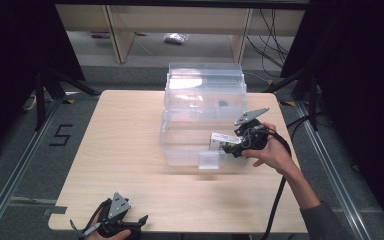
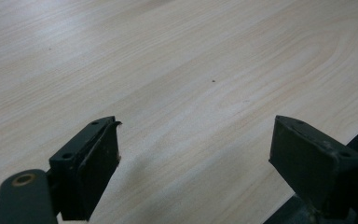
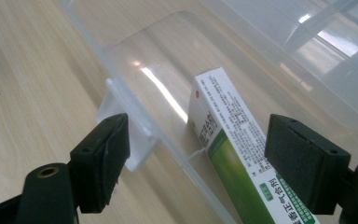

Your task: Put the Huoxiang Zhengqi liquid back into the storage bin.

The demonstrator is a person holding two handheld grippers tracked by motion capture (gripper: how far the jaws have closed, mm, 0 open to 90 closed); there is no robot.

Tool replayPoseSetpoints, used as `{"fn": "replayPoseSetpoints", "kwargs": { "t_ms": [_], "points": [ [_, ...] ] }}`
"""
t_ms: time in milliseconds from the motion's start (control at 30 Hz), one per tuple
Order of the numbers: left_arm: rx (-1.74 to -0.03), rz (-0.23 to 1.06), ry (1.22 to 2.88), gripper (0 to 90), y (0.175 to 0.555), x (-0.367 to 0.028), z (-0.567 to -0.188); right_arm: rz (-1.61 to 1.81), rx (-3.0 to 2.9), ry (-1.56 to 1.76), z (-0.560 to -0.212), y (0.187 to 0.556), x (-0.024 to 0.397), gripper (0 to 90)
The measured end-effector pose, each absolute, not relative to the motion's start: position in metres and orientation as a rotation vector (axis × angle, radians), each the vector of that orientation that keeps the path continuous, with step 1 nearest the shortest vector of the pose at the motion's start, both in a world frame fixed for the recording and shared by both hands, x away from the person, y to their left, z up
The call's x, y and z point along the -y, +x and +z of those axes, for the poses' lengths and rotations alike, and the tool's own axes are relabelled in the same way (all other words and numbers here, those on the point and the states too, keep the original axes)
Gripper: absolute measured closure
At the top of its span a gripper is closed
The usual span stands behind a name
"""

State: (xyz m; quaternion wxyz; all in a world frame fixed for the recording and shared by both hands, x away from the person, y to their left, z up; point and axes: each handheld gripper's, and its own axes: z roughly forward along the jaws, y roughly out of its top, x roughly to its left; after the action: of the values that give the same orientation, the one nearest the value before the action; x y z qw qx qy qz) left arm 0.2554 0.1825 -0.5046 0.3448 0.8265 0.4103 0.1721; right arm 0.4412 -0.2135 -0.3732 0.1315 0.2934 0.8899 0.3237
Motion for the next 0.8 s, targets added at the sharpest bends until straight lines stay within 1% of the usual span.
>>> {"fn": "replayPoseSetpoints", "kwargs": {
  "t_ms": [500,800],
  "points": [
    [-1.065,0.447,2.147,15.0,0.255,-0.182,-0.505,0.995,-2.584,0.84,-0.375,0.425,0.213,23.1],
    [-1.068,0.452,2.14,15.0,0.255,-0.182,-0.505,1.038,-2.571,0.855,-0.382,0.412,0.212,23.3]
  ]
}}
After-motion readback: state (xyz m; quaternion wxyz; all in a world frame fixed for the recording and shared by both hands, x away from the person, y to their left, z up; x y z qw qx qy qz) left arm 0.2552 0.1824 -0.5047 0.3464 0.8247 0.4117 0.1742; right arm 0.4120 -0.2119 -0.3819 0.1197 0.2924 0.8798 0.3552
